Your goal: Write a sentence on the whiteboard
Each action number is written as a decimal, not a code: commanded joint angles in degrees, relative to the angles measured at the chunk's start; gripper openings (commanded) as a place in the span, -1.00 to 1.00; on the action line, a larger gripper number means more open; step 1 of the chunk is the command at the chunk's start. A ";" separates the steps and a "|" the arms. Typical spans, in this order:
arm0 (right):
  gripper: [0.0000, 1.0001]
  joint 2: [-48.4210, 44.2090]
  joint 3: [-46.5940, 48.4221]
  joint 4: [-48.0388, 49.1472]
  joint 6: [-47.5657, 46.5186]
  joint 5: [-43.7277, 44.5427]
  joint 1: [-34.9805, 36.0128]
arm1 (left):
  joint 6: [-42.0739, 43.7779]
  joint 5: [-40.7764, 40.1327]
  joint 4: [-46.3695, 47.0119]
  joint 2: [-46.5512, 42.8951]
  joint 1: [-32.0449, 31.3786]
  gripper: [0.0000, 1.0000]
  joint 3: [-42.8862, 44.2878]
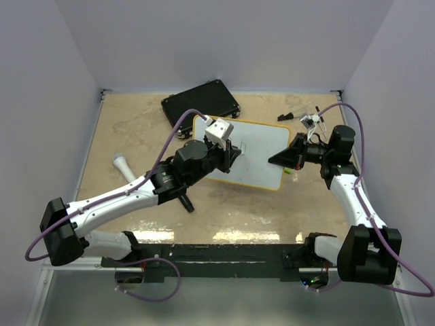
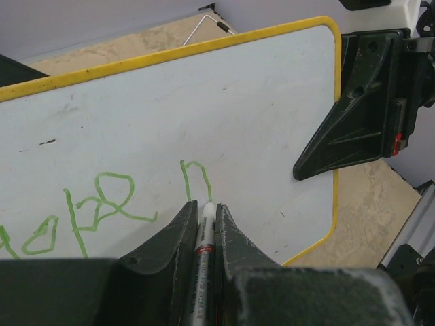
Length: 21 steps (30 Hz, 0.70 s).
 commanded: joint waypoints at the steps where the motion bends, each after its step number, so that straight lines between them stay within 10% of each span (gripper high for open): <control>1: -1.00 -0.80 2.30 2.73 0.50 -2.79 -0.17 | -0.35 -0.21 -0.61 -1.93 0.22 -1.00 1.34; 21: -1.00 -1.42 2.04 3.09 0.15 -2.87 -0.17 | -1.31 -1.70 3.34 -14.85 0.30 -1.00 -2.26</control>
